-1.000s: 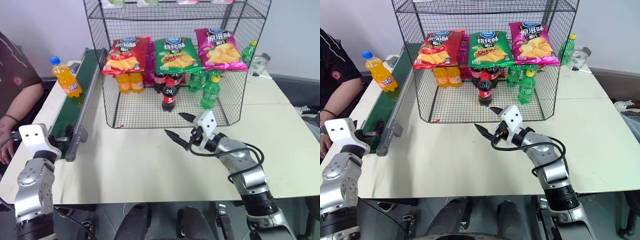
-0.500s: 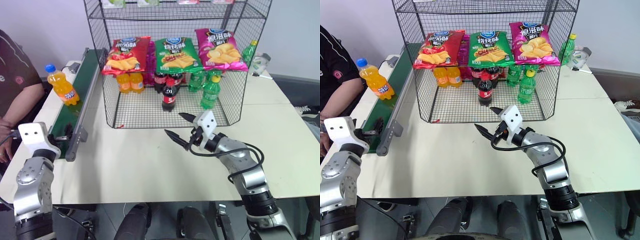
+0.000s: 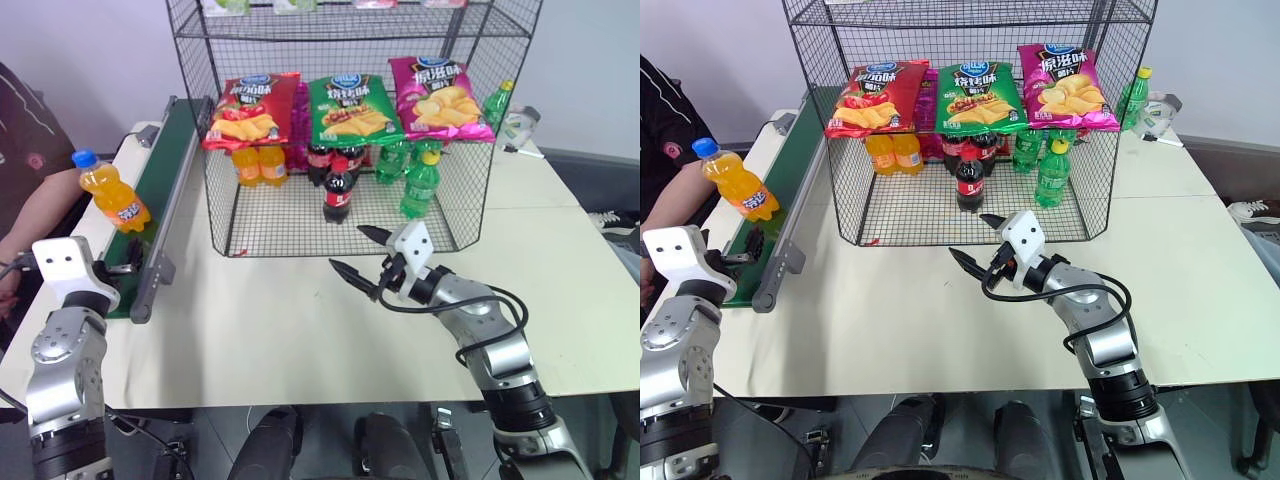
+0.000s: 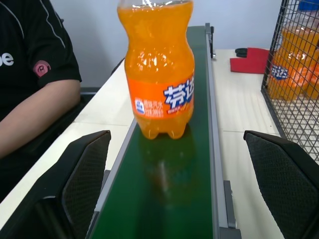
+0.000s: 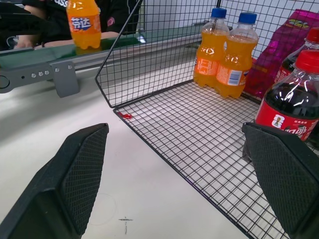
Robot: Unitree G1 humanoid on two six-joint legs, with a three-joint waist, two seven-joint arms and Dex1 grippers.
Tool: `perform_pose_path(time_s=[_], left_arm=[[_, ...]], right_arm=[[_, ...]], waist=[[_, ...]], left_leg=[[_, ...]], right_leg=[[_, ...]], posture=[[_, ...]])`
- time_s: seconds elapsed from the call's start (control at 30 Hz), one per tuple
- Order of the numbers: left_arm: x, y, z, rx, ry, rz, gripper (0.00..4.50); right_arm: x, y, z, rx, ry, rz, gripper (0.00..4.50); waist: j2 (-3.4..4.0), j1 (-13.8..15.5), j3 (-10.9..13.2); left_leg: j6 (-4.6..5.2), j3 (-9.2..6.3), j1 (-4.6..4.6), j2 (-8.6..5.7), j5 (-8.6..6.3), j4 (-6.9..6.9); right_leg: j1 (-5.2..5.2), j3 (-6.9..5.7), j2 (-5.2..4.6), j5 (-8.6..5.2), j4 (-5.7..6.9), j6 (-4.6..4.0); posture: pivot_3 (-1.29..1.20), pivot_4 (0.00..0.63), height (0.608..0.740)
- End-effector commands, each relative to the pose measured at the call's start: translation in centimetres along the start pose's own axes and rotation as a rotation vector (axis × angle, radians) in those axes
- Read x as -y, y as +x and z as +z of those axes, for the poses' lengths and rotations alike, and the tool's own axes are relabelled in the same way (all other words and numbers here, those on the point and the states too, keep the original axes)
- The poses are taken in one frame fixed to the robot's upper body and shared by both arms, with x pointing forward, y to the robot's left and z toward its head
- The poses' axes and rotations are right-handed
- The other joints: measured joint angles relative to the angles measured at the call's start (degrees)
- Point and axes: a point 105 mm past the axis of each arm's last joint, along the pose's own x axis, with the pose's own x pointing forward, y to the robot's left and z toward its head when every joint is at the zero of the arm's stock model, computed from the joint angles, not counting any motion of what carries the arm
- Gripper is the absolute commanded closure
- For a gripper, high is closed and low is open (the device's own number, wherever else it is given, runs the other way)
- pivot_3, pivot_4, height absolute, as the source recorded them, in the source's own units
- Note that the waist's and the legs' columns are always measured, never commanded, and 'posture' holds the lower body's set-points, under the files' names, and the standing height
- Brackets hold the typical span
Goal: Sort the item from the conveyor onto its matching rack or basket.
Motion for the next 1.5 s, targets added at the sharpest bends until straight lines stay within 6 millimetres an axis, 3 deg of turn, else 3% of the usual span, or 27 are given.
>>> perform_pose_path(time_s=[0.03,0.77,1.03,1.13,1.2,1.23,1.37,1.5], left_arm=[[-1.0,0.1,1.7,0.068,0.029,0.037,0.03],[-2.7,0.5,3.7,0.15,0.031,0.115,0.03],[-2.7,0.5,3.4,0.134,0.036,0.115,0.03],[-2.4,0.5,3.3,0.136,0.027,0.103,0.82],[-2.3,0.5,3.3,0.137,0.024,0.1,1.76],[-2.3,0.5,3.3,0.138,0.024,0.098,2.02],[-2.0,0.5,3.8,0.148,0.03,0.084,2.02],[-0.4,0.9,6.3,0.216,0.041,0.012,2.02]], right_arm=[[-0.1,0.3,1.3,0.045,-0.028,0.011,0.0],[-0.1,0.4,1.3,0.047,-0.028,0.012,0.0],[-0.1,0.4,1.3,0.049,-0.029,0.013,0.0],[-0.1,0.5,1.3,0.049,-0.03,0.013,0.0],[-0.1,0.5,1.3,0.049,-0.03,0.013,0.0],[-0.1,0.5,1.3,0.049,-0.03,0.013,0.0],[0.0,0.5,1.4,0.05,-0.032,0.012,0.0],[0.0,0.4,1.4,0.049,-0.034,0.012,0.0]], waist=[[0.0,0.0,0.0],[0.0,0.0,0.0],[0.0,0.0,0.0],[0.0,0.0,0.0],[0.0,0.0,0.0],[0.0,0.0,0.0],[0.0,0.0,0.0],[-0.01,0.1,0.0]], left_leg=[[0.0,0.0,0.0,0.0,0.0,0.0],[0.0,0.0,0.0,0.0,0.0,0.0],[0.0,0.0,0.0,0.0,0.0,0.0],[0.0,0.0,0.0,0.0,0.0,0.0],[0.0,0.0,0.0,0.0,0.0,0.0],[0.0,0.0,0.0,0.0,0.0,0.0],[0.0,0.0,0.0,0.0,0.0,0.0],[0.0,0.0,0.0,0.0,0.0,0.01]], right_leg=[[0.0,0.0,0.0,0.0,0.0,0.0],[-0.01,0.0,0.0,0.03,0.0,0.05],[0.0,0.0,0.0,0.03,0.0,0.06],[0.0,0.0,0.0,0.03,0.0,0.06],[0.0,0.0,0.0,0.03,0.0,0.06],[0.0,0.0,0.0,0.03,0.0,0.06],[0.0,0.0,0.0,0.03,0.01,0.06],[0.0,-0.01,0.0,0.03,0.01,0.05]], posture=[[0.0,0.15,0.74],[0.0,0.15,0.74],[0.0,0.15,0.74],[0.0,0.15,0.74],[0.0,0.15,0.74],[0.0,0.15,0.74],[0.0,0.15,0.74],[0.0,0.15,0.74]])
